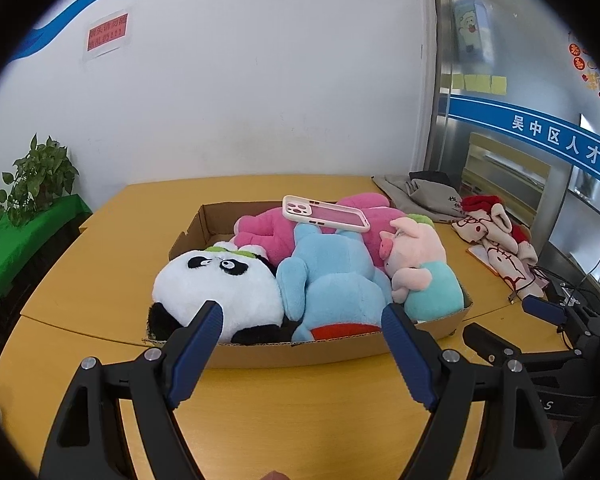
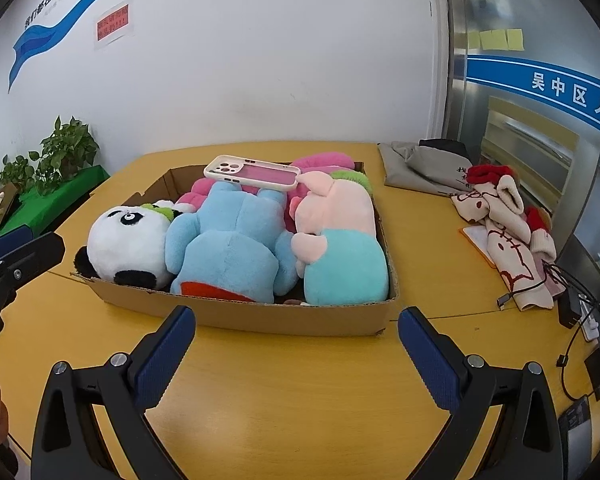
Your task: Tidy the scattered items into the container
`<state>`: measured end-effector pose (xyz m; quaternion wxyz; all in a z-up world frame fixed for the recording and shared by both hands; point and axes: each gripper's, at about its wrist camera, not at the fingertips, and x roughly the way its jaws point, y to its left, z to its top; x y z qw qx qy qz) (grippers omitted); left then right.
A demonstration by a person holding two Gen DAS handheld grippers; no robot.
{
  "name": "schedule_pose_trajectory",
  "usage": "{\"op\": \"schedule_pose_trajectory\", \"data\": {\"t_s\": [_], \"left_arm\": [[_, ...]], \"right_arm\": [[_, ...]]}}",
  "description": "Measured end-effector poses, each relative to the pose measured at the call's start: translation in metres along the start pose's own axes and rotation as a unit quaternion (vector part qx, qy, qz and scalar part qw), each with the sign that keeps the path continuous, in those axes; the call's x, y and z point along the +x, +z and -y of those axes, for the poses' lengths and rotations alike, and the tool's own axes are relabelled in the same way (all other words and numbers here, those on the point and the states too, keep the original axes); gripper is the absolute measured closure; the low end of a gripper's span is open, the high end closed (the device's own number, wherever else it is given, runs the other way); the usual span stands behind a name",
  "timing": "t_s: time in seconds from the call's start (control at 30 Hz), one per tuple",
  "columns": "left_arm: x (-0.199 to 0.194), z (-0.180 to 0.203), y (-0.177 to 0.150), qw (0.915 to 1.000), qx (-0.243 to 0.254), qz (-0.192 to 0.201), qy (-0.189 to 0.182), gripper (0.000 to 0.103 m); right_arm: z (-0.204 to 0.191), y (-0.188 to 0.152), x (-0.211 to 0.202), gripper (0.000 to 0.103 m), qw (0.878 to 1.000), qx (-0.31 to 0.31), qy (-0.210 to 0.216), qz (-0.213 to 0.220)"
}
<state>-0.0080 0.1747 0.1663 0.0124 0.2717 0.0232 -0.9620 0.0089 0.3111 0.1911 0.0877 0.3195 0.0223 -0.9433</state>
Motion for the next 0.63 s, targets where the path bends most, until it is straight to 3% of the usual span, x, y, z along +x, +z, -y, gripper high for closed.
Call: {"op": "schedule_pose_trajectory", "data": {"t_s": [0.47,0.63], "left_arm": [[0.014,-0.011,-0.012,0.9997,-0.016,-0.020,0.001,0.021],[0.015,-0.009,-0.018,0.9990,-0.009,-0.026,0.036,0.021]], "right_arm": [[-0.009,-0.004,0.009,0.000,1.000,-0.013,-0.003,-0.007],[-0.008,-0.008,0.014,0.000,1.000,-0.010,-0.004,-0.015]]}}
